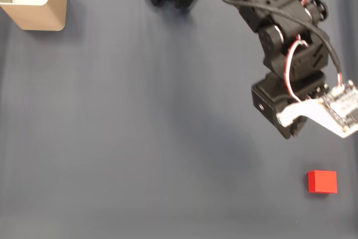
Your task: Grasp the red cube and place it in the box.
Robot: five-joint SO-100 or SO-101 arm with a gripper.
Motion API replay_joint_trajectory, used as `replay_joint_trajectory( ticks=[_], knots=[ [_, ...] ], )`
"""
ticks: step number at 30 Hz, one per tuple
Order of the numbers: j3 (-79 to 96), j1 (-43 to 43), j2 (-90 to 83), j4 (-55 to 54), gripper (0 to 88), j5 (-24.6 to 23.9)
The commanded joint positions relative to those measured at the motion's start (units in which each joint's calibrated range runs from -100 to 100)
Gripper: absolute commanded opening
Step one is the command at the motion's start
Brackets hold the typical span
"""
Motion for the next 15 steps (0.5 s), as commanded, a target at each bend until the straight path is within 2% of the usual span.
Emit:
replay_joint_trajectory(
  ticks=[1,15],
  knots=[
    [-8.31,-0.83,3.75,-1.21,1.2,0.29],
    [-29.11,-2.46,23.51,-4.41,11.7,1.12]
  ],
)
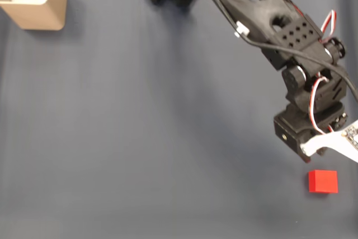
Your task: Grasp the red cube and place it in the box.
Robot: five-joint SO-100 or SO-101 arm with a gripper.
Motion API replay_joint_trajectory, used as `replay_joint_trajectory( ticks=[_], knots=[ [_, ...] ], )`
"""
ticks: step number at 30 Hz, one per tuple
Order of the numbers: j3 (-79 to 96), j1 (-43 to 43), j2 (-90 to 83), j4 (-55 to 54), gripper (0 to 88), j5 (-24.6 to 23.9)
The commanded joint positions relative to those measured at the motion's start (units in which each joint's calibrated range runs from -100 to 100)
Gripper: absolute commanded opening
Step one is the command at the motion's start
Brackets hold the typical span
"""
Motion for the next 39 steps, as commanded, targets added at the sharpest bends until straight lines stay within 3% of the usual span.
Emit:
replay_joint_trajectory(
  ticks=[1,17,39],
  knots=[
    [-7.15,-0.68,2.06,-2.92,12.7,0.63],
    [-22.02,-0.82,16.35,-5.54,21.7,-0.05],
    [-16.0,0.81,15.92,-8.41,31.0,-0.68]
  ],
)
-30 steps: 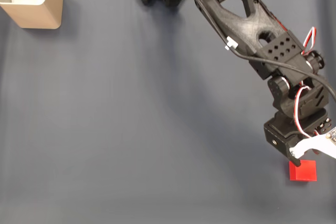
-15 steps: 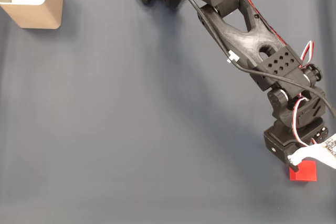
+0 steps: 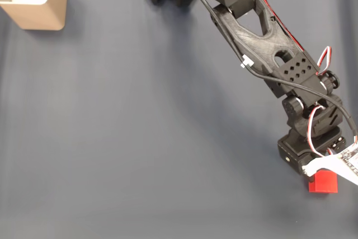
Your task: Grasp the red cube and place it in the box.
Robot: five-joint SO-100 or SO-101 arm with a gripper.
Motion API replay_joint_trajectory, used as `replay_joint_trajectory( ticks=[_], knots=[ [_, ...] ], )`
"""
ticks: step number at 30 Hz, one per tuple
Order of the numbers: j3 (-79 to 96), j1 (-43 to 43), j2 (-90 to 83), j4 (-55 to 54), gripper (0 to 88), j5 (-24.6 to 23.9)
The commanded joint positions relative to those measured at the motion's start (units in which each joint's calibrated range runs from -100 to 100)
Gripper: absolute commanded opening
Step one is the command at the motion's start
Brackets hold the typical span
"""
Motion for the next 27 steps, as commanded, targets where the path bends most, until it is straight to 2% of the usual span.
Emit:
replay_joint_trajectory(
  ticks=[1,27],
  knots=[
    [-0.81,0.88,-2.66,-1.09,31.4,-0.1],
    [0.29,2.23,-0.76,-5.52,34.9,1.56]
  ],
)
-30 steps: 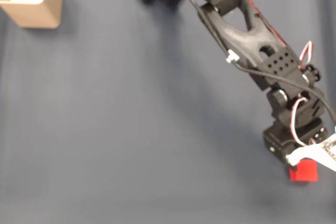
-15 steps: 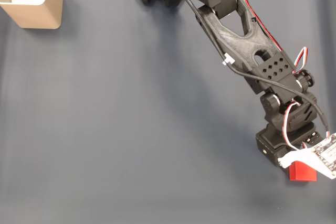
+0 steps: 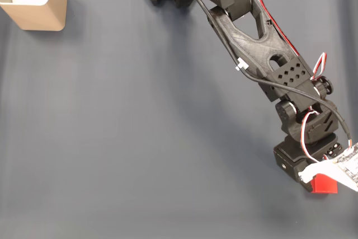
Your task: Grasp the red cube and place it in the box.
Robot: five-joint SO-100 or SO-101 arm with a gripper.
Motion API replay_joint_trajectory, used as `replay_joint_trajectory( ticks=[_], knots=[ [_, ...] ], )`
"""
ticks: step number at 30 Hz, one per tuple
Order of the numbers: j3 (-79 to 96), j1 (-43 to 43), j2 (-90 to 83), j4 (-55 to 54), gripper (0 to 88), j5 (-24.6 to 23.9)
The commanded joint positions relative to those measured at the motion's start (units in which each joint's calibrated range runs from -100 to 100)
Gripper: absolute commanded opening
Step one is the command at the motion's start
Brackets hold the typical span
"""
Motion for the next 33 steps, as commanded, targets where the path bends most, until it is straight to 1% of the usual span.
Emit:
replay_joint_trajectory(
  ticks=[1,33],
  knots=[
    [-0.62,0.82,-0.67,-1.31,35.0,0.49],
    [-0.53,-0.24,1.24,-3.11,35.1,0.44]
  ],
)
